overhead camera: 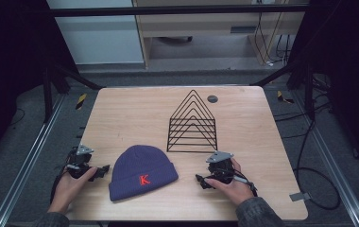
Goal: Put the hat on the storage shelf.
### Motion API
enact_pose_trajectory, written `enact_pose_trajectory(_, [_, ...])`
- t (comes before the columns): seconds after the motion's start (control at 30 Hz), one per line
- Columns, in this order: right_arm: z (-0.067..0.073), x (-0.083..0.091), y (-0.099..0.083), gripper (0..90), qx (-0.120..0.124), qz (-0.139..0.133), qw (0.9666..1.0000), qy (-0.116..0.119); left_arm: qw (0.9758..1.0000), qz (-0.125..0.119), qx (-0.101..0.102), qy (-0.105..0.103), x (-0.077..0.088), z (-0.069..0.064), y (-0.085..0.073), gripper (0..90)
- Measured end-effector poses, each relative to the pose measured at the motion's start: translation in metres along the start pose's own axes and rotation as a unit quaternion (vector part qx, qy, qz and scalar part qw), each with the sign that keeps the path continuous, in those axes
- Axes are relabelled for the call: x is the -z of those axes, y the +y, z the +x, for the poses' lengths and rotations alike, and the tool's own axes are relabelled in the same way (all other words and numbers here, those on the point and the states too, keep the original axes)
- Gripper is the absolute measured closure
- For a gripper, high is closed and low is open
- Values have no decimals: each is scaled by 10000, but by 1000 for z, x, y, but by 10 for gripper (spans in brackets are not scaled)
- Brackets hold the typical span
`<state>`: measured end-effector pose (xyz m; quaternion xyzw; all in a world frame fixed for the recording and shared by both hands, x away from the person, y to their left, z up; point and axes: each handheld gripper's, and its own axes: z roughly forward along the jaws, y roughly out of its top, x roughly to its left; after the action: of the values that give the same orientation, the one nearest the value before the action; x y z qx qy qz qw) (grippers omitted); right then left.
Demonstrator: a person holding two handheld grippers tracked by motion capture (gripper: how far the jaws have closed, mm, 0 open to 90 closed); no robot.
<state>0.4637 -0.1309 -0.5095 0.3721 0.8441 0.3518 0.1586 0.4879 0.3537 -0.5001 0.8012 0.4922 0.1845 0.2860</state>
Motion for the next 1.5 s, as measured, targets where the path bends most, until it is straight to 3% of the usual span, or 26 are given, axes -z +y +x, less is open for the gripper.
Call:
enact_pose_trajectory(0.17, [0,0,0,70,-1,19,10000,-11,10000,45,20,-11,1,-1,0,0])
enact_pose_trajectory(0.23, [0,1,0,70,-10,39,10000,-12,9998,-29,39,-171,3,-1,1,20])
enact_pose_trajectory(0.33, [1,1,0,71,-21,63,10000,-19,9998,-94,45,-176,7,-2,3,32])
enact_pose_trajectory(0.47, [2,5,3,112,15,263,9996,92,9984,-471,260,-197,18,1,10,41])
enact_pose_trajectory(0.5, [2,5,3,112,15,263,9996,92,9984,-471,260,-197,18,1,10,46])
enact_pose_trajectory(0.57, [5,10,6,150,11,215,9997,136,9967,-639,322,-377,26,-2,16,57])
enact_pose_trajectory(0.8, [14,20,21,220,128,-29,9999,100,9957,-645,48,-669,28,-17,39,109])
enact_pose_trajectory(0.93, [16,18,24,253,171,-53,9998,105,9955,-573,-182,-738,24,-26,50,160])
enact_pose_trajectory(0.97, [15,16,23,276,149,-33,9998,114,9955,-441,-309,-775,20,-31,57,182])
enact_pose_trajectory(1.23, [16,16,14,310,82,36,9999,124,9957,-3,-541,-746,1,-42,74,277])
enact_pose_trajectory(1.33, [20,13,12,310,135,139,9998,109,9955,241,-671,-620,-11,-50,81,300])
enact_pose_trajectory(1.5, [25,11,12,303,236,165,9995,137,9947,345,-736,-634,-21,-55,87,339])
